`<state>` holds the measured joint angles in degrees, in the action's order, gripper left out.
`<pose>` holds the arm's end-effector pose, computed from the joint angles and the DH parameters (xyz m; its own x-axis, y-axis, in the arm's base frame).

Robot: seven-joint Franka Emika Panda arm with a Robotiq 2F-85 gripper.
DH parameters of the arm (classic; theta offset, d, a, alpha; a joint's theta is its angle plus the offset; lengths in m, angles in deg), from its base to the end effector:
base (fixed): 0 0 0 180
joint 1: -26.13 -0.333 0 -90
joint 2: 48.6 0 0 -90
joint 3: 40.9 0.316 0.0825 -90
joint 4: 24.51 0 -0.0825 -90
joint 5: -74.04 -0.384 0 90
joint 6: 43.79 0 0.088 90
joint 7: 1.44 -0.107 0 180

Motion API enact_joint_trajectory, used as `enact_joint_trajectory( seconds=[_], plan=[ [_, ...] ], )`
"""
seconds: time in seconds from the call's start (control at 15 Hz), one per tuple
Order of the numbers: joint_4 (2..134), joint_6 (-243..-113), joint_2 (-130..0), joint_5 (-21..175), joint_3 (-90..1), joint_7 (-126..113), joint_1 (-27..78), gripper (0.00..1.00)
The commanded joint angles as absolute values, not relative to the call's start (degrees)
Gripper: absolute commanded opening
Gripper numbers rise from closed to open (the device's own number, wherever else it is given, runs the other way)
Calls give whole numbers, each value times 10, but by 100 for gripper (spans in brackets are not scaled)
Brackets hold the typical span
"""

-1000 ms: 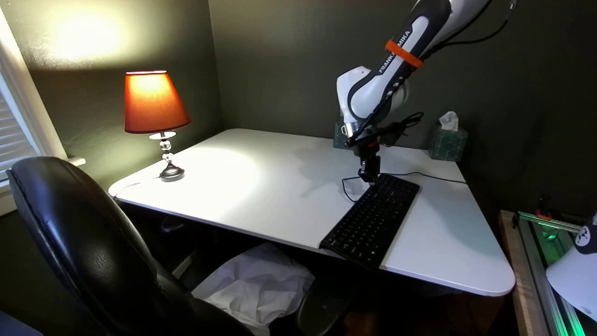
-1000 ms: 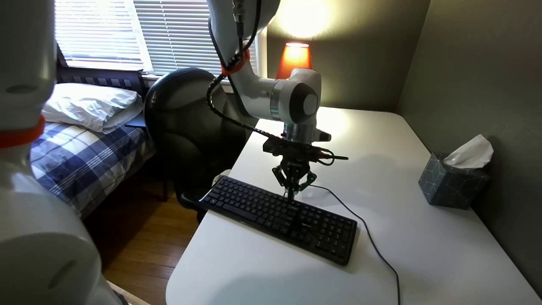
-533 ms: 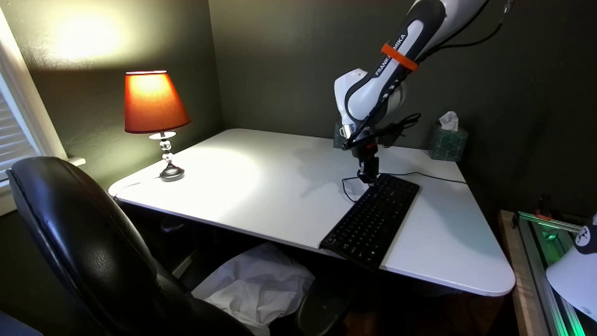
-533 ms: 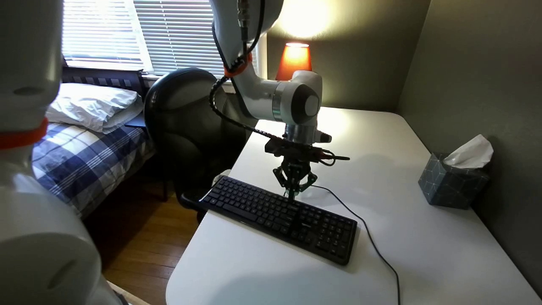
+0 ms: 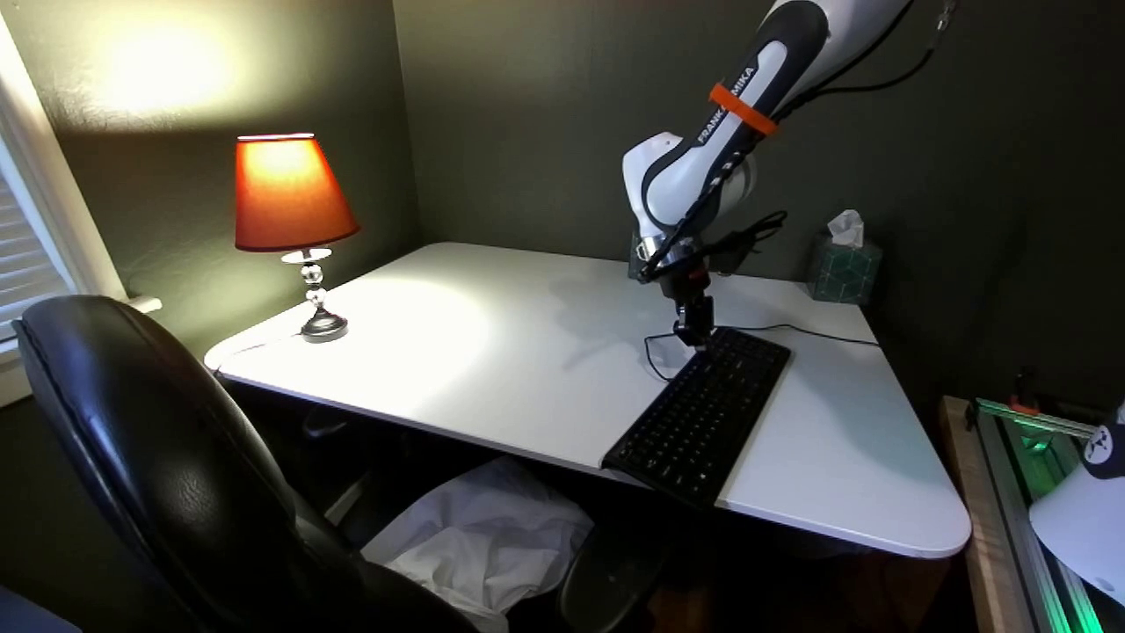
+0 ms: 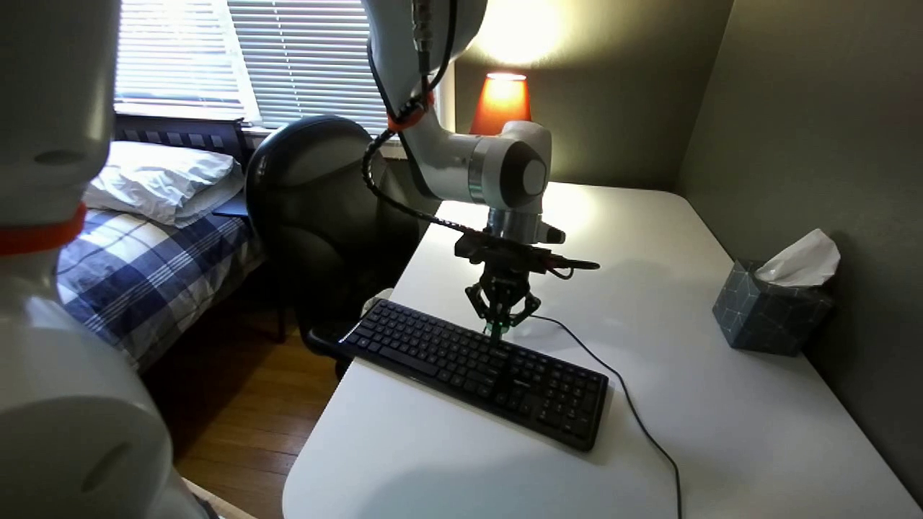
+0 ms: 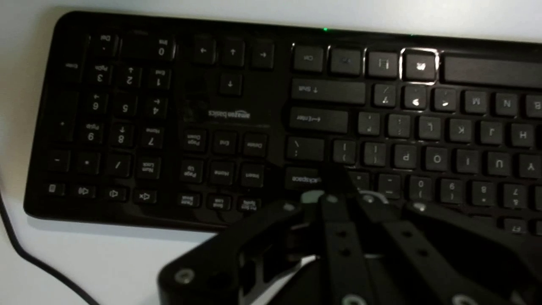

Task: Press a button on the keyboard

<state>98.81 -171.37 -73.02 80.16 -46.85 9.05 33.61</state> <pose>0.5112 -0.1274 0.1766 0.9329 0.0220 -0.3594 0.0370 -0.9987 0.0348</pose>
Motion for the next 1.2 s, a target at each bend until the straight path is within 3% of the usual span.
enact_joint_trajectory(
  seconds=[0.0,1.13],
  plan=[
    [968,-1689,-745,790,-459,111,346,0],
    [946,-1682,-769,788,-454,121,350,0]
  ],
)
